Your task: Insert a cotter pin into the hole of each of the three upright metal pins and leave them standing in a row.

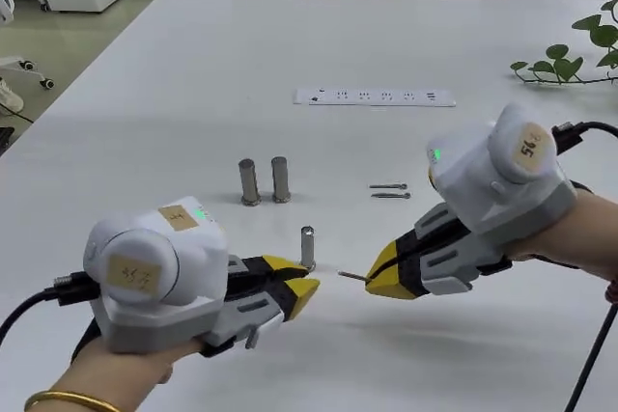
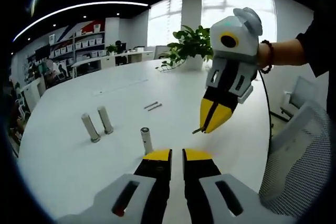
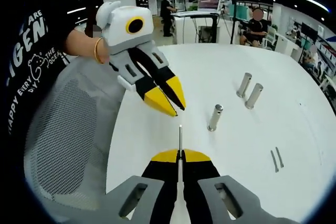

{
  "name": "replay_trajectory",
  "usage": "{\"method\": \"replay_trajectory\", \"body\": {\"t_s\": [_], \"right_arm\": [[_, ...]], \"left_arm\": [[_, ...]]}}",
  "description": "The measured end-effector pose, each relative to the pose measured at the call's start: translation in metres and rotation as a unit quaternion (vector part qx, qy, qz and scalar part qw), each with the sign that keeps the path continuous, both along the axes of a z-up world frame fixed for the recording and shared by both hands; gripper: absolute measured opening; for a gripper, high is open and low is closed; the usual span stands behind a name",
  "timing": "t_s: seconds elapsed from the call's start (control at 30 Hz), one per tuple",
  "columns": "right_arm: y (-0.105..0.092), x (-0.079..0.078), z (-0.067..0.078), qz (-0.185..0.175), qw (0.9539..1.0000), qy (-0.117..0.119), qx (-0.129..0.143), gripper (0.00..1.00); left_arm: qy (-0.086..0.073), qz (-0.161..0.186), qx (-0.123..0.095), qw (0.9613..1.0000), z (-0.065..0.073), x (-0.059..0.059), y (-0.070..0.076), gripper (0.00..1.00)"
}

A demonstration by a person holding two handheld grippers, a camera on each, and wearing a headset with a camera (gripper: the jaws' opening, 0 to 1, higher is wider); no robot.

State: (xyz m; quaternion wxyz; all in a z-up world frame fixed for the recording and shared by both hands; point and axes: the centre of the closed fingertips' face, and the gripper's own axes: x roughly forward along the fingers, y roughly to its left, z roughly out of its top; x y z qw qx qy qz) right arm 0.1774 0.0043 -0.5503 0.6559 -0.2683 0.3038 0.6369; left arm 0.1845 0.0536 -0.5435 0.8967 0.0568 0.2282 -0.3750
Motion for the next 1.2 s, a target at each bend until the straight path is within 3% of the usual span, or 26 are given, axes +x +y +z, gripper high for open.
{"method": "replay_trajectory", "body": {"t_s": [0.2,0.3,0.5,0.73,0.93,1.2], "right_arm": [[0.0,0.011,-0.001,-0.02,0.9997,0.002,-0.016,0.0],[-0.001,0.015,-0.002,-0.034,0.9986,0.006,-0.04,0.0],[0.001,0.023,-0.002,-0.049,0.9964,0.009,-0.068,0.0],[0.002,0.033,-0.002,-0.062,0.9927,0.008,-0.103,0.0],[0.005,0.041,-0.007,-0.067,0.9909,0.015,-0.116,0.0],[0.002,0.047,-0.015,-0.065,0.9873,-0.005,-0.144,0.0]], "left_arm": [[-0.009,0.023,0.016,0.9996,-0.003,0.008,0.004,0.1],[-0.017,0.032,0.034,0.9987,-0.007,0.013,0.006,0.16],[-0.017,0.053,0.039,0.9977,-0.012,0.026,0.005,0.17],[-0.006,0.084,0.043,0.9955,-0.022,0.038,0.008,0.16],[-0.003,0.09,0.049,0.9947,-0.03,0.046,0.006,0.16],[0.0,0.102,0.057,0.9932,-0.041,0.057,0.003,0.15]]}}
